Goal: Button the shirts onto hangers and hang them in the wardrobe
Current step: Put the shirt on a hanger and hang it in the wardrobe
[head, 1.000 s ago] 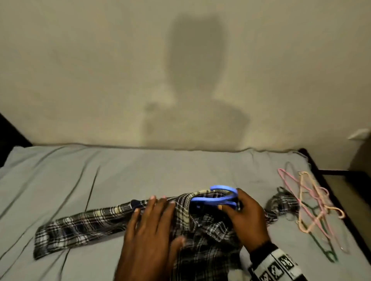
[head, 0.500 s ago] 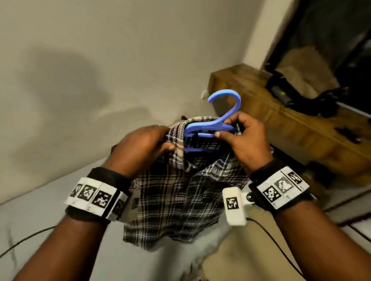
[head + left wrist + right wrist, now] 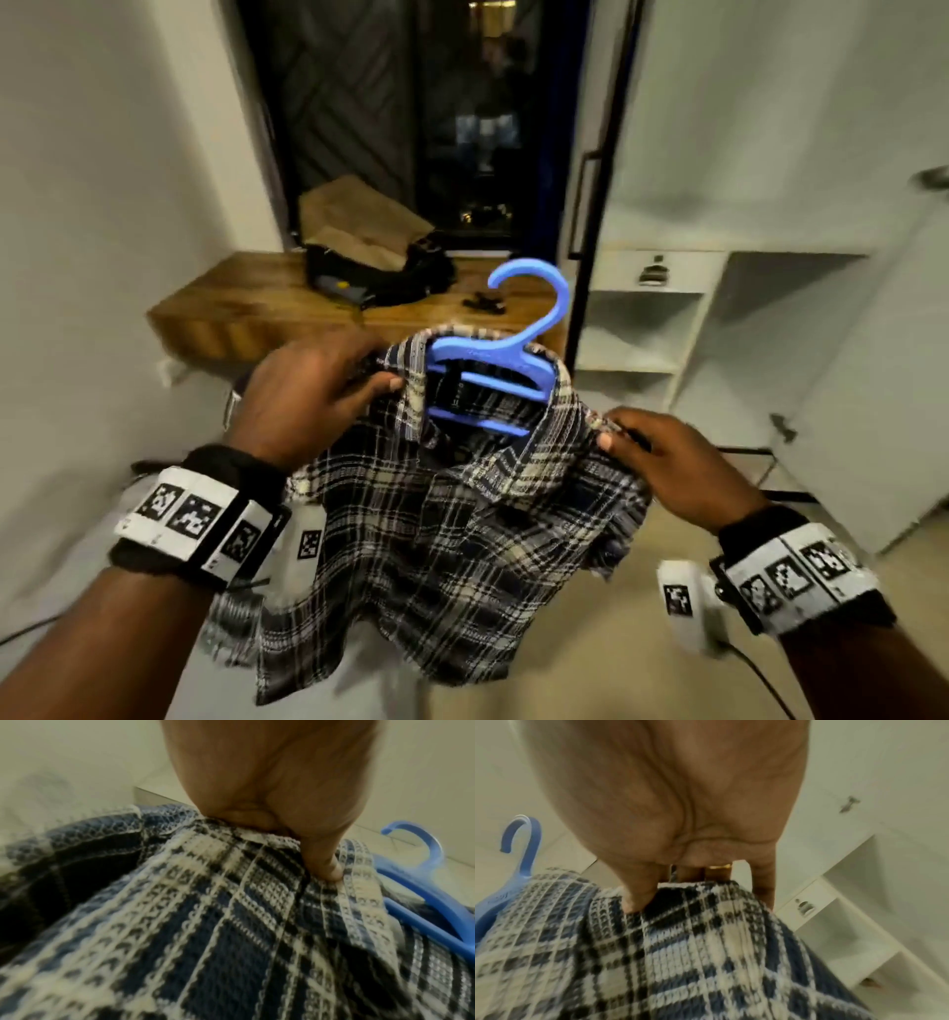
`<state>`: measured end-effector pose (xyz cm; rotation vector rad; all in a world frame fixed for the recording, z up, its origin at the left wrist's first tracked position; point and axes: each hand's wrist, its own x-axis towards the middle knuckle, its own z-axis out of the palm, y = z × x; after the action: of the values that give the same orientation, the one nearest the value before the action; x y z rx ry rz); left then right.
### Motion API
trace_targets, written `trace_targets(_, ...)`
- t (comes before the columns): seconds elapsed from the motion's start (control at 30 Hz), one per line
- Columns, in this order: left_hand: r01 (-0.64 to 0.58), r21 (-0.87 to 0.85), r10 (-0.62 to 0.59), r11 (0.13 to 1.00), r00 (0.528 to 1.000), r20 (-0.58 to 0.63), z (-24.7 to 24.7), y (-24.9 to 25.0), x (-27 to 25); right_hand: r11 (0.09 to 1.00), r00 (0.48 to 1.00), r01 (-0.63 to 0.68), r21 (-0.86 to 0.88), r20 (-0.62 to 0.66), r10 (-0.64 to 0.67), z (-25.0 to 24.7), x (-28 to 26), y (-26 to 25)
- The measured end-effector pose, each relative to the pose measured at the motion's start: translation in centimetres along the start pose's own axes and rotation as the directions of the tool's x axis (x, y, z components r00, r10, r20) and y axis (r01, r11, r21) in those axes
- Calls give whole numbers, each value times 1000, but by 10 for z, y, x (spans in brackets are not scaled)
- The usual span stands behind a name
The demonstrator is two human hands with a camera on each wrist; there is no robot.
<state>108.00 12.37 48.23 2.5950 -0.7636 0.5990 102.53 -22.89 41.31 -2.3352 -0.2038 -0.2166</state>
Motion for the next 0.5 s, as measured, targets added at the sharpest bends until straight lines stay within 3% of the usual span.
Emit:
trace_targets(0.17,-213,-168,226,963,972,63,97,92,102,962,942,-212,-170,-297,155,-85,-56,90)
trace_targets(0.33,-333,-313,372,890,926,73,186,184,192,776,856,-482,-407,-406,319,-158,-108,144)
trace_targets(0.5,-385,-379,440,842,895,68,248,268,270,771,740,-615,-166,-458,492,-215,-127,166)
